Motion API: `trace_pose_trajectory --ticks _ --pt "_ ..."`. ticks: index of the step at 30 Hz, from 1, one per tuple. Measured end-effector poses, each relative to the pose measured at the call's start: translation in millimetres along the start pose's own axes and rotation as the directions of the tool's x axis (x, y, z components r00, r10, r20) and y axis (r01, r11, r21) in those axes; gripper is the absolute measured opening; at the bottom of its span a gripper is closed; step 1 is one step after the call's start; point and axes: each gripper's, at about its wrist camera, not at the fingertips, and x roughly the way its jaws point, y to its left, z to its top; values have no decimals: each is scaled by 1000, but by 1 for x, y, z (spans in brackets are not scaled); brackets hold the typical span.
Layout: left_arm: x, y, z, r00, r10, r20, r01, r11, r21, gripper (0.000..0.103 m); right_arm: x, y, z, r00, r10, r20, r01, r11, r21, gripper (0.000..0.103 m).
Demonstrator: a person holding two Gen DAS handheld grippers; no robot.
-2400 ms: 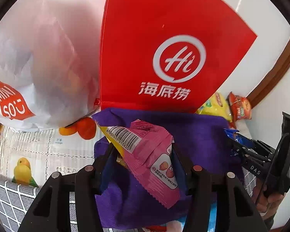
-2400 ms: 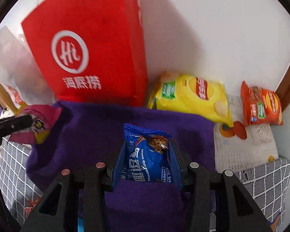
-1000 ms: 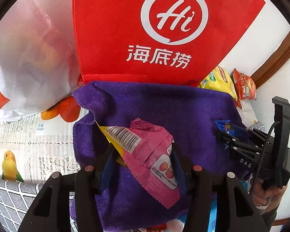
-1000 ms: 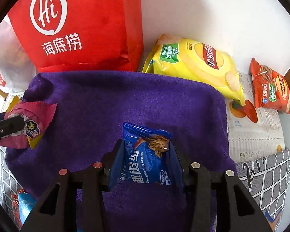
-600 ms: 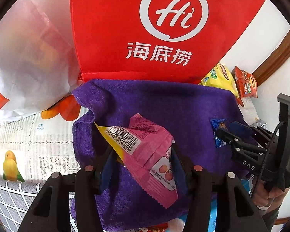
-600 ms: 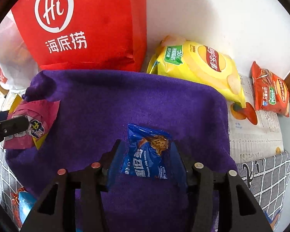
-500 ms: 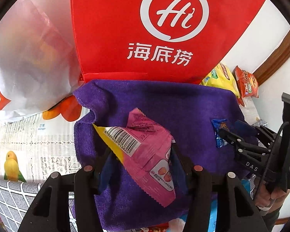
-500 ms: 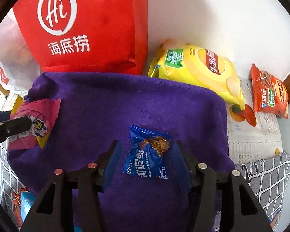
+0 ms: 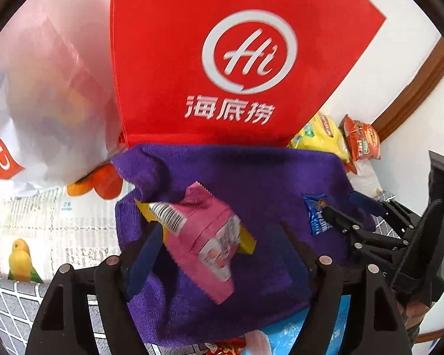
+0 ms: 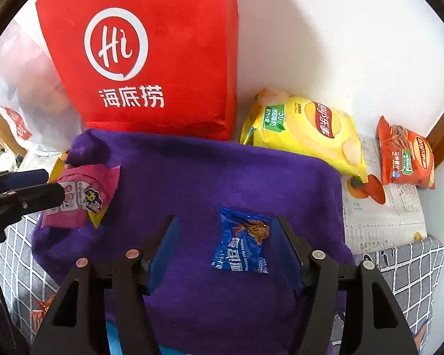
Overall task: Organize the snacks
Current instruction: 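Open right gripper to drop blue packet while left drops pink bag on towel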
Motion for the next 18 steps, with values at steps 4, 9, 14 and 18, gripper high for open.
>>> trace_pose_trajectory --ticks 4,9,14,18 --pt "-9 0 1 1000 -15 13 15 1000 1 78 -2 0 1 1000 9 7 -9 1000 2 65" --pt "-18 2 3 1000 10 28 -10 1000 16 78 -9 1 1 1000 19 22 -20 1000 11 65" --pt "-31 6 5 998 -35 52 36 999 -9 78 -20 2 1 998 20 54 -21 1000 14 65" --pt "-42 5 4 996 -49 72 50 999 -11 78 -30 3 2 997 27 73 -29 999 23 65"
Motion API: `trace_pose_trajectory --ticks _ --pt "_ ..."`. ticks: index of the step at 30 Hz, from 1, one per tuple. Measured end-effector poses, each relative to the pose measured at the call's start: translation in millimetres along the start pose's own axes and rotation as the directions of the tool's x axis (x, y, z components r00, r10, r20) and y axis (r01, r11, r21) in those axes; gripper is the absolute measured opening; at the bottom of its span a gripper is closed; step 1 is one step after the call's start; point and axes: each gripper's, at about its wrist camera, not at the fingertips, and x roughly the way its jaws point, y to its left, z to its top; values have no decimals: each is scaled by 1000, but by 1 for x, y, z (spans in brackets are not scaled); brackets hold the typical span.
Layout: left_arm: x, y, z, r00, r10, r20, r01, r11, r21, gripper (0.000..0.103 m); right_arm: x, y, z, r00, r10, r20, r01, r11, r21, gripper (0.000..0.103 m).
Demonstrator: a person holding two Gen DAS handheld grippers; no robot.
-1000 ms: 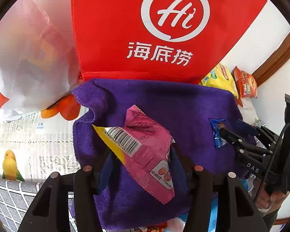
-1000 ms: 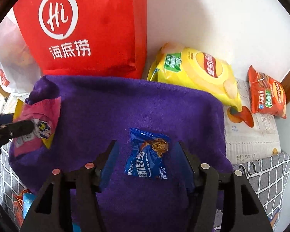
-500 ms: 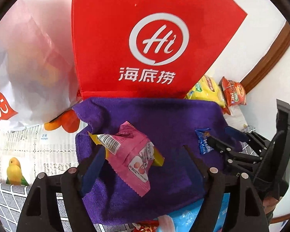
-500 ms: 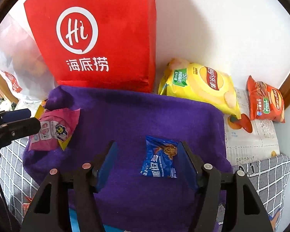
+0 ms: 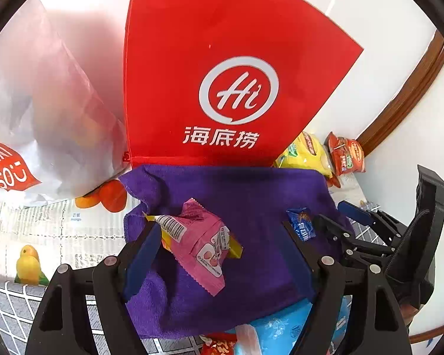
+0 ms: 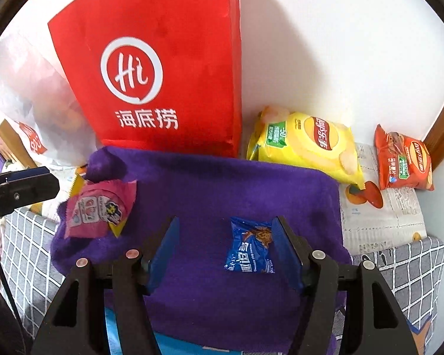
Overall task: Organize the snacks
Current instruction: 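Open right gripper to drop blue packet while left drops pink bag on towel, then grasp pink lollipop pack with left gripper while right grasps green snack bag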
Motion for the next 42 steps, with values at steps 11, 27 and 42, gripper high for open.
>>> trace_pose_trajectory --ticks 11,27,42 --pt "-25 -4 -2 993 -101 52 101 995 10 78 -41 3 -12 999 -11 51 10 1000 27 65" --pt "-59 -47 -28 990 -103 94 92 989 115 78 -115 -3 -86 999 -23 49 21 999 39 65" --pt "-111 -34 -116 999 0 42 -3 998 58 78 -133 38 -197 992 123 -40 -124 991 -40 65"
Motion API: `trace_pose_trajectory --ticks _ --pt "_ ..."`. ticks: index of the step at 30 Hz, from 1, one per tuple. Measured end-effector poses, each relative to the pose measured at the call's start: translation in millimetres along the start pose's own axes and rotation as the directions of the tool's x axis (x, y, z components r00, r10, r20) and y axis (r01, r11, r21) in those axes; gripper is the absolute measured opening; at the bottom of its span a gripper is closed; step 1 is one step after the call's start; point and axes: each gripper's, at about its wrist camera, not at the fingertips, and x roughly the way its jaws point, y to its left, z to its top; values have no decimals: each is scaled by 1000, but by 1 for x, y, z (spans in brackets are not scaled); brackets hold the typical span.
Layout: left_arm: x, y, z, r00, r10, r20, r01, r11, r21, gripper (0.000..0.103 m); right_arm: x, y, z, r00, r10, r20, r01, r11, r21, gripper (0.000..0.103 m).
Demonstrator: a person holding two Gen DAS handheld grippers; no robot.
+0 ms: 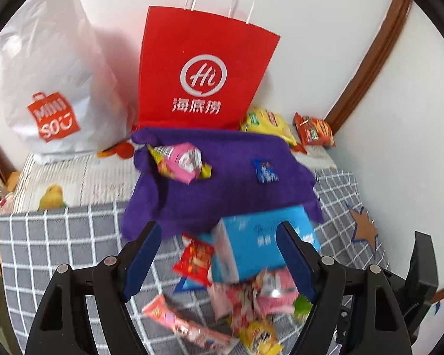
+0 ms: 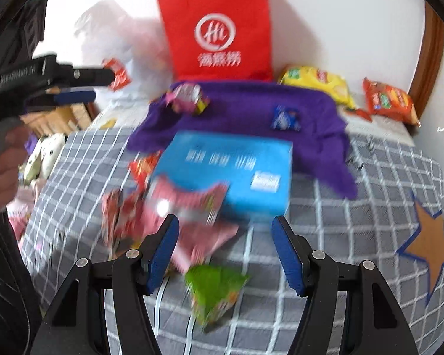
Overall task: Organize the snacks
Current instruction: 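Grasp pink lollipop pack with left gripper while right grasps green snack bag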
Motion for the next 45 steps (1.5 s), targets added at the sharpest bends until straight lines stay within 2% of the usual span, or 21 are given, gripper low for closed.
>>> trace_pose_trajectory --ticks 7,14,16,22,25,29,32,35,36,40,42,45 --pt "-17 -6 -27 1000 9 4 -9 1000 1 78 15 9 -36 998 -28 -48 28 1000 -2 65" --pt "-21 3 -58 998 62 9 -62 997 -39 78 32 7 -50 999 -12 -32 14 999 35 63" --pt "-16 9 -67 997 83 -2 -83 994 -67 78 35 7 -52 1000 -27 -16 27 999 34 56" --pt "10 24 -95 987 135 -85 -146 980 -135 78 26 0 -53 998 -33 46 32 999 31 54" --pt "26 32 -107 983 140 -118 -159 971 -176 77 15 -13 -53 995 -50 88 46 998 39 54" --pt "46 37 -115 979 125 -160 -159 962 -222 75 6 -35 -50 981 -138 138 132 990 48 54" --pt "56 34 -118 980 106 -169 -146 960 -240 72 5 -51 -48 979 -143 145 133 988 76 54" --pt "67 29 -123 976 111 -187 -153 961 -230 64 8 -63 -49 977 -148 154 135 987 93 54" --pt "67 24 -124 976 143 -167 -176 963 -203 63 11 -64 -50 977 -148 153 135 986 97 54" --pt "70 12 -129 960 235 -153 -252 962 -102 38 24 -72 -53 981 -141 130 125 985 123 54" --pt "66 13 -132 957 252 -144 -263 962 -66 24 31 -75 -54 984 -136 119 119 984 135 54" --pt "54 16 -142 960 252 -122 -259 965 -41 22 34 -76 -54 983 -137 125 120 983 135 54"
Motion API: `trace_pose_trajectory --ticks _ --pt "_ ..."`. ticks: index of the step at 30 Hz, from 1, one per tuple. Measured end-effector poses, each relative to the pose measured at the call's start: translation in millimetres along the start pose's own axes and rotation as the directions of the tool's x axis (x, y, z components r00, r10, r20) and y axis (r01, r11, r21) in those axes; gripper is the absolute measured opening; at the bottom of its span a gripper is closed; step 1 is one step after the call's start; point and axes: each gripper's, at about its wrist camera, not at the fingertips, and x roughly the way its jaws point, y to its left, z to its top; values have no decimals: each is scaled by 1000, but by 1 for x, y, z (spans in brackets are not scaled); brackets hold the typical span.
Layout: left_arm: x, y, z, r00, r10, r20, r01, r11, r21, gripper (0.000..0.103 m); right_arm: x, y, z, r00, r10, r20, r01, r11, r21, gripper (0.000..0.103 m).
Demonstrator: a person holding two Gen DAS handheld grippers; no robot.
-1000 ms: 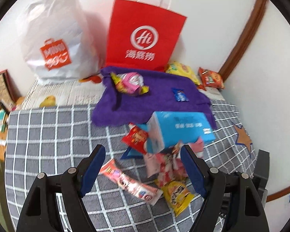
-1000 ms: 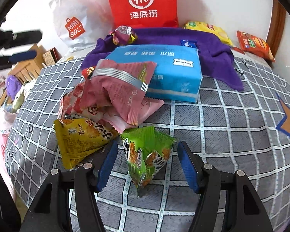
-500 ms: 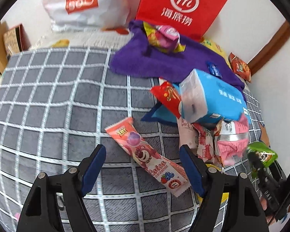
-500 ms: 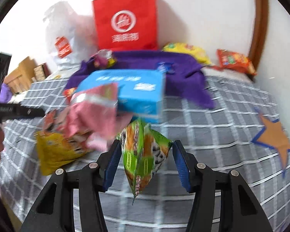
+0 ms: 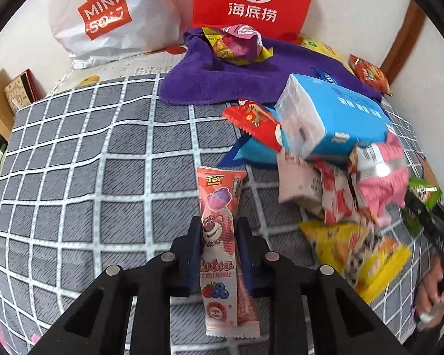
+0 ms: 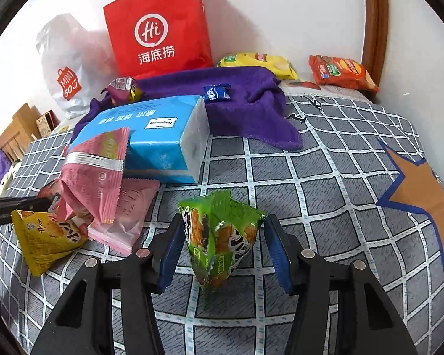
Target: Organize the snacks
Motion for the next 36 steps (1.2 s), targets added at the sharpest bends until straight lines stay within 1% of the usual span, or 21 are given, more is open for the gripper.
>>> trace_pose_trajectory --ticks 2,3,5,9,10,13,15,19,22,25,29,32,35,36 --pt "0 3 -2 1000 19 20 -20 1000 17 24 1 0 0 1000 4 1 -4 1000 3 54" --pt "1 2 -2 999 28 37 -29 999 23 25 2 0 0 1000 9 -6 -9 1000 4 54" --pt "4 0 0 997 44 66 -47 998 36 25 7 -2 1 999 28 -26 -28 1000 11 53" --pt "4 -7 -7 985 83 148 -93 994 62 26 14 -2 0 998 23 -62 -22 1000 14 49" --pt "4 -9 -8 984 89 151 -101 993 67 26 14 -1 -1 998 20 -63 -19 1000 11 49" --pt "3 -4 -5 987 67 149 -73 997 37 26 15 1 -1 998 8 -67 -8 1000 0 50" --pt "3 -2 -5 987 59 149 -64 998 30 26 15 0 -1 998 15 -67 -15 1000 4 50" --pt "4 -3 -5 987 60 148 -66 997 34 26 14 -6 -1 997 47 -61 -45 998 32 50" --pt "4 -6 -5 986 75 148 -83 996 46 27 14 -9 -1 996 64 -58 -61 997 49 50" --pt "3 -7 -6 986 74 148 -81 996 45 27 14 -3 -1 997 34 -64 -32 999 23 50" --pt "3 -4 -5 988 47 147 -52 998 28 27 18 13 0 996 -41 -80 36 997 -65 52" --pt "3 -3 -5 988 38 149 -42 999 25 27 17 13 -1 996 -39 -79 33 997 -70 52" --pt "2 3 -6 988 -2 156 1 1000 4 24 16 9 -1 997 -35 -75 31 998 -55 46" --pt "1 5 -6 987 -15 158 16 1000 -4 24 15 8 -1 997 -35 -75 31 998 -53 45"
